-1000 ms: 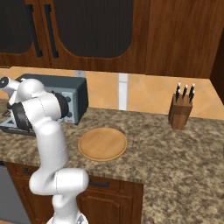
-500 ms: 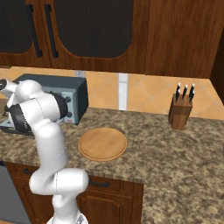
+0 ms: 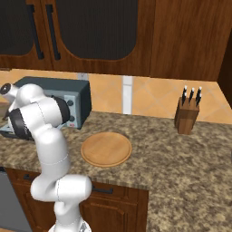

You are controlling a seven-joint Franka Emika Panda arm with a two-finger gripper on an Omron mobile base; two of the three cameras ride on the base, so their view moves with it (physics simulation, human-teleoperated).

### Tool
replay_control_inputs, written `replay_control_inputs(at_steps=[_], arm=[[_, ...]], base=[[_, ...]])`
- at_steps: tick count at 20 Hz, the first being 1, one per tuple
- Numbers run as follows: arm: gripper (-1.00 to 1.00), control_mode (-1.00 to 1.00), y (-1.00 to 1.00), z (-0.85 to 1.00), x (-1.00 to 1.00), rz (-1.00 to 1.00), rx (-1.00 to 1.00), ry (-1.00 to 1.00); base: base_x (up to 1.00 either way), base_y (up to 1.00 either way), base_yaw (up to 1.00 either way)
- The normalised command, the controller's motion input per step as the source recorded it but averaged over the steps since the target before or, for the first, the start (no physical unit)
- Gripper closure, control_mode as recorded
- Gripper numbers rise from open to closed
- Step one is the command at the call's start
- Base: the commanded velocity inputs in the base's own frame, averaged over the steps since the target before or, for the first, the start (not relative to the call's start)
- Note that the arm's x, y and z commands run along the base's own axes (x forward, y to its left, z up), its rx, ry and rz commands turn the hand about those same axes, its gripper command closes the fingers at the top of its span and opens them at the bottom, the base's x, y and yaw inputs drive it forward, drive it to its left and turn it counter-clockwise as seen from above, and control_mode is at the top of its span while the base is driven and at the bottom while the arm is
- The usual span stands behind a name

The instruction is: Pick up the kebab skewer and baguette bread, and place them inside the toaster oven. Close the toaster oven door and start by setting the timer.

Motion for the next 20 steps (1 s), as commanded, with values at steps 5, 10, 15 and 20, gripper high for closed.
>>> replay_control_inputs(at_steps=[5, 10, 15, 20], arm=[[1.00, -1.00, -0.04, -0.01, 0.33, 0.00, -0.01, 0.18], [1.00, -1.00, -0.09, -0.23, 0.38, 0.01, -0.02, 0.09], [-1.00, -1.00, -0.19, -0.45, 0.57, 0.04, -0.04, 0.00], [-1.00, -1.00, -0.10, -0.15, 0.36, 0.02, -0.01, 0.00]], base=[[0.00, 0.00, 0.00], [0.00, 0.00, 0.00], [0.00, 0.00, 0.00], [0.00, 0.00, 0.00]])
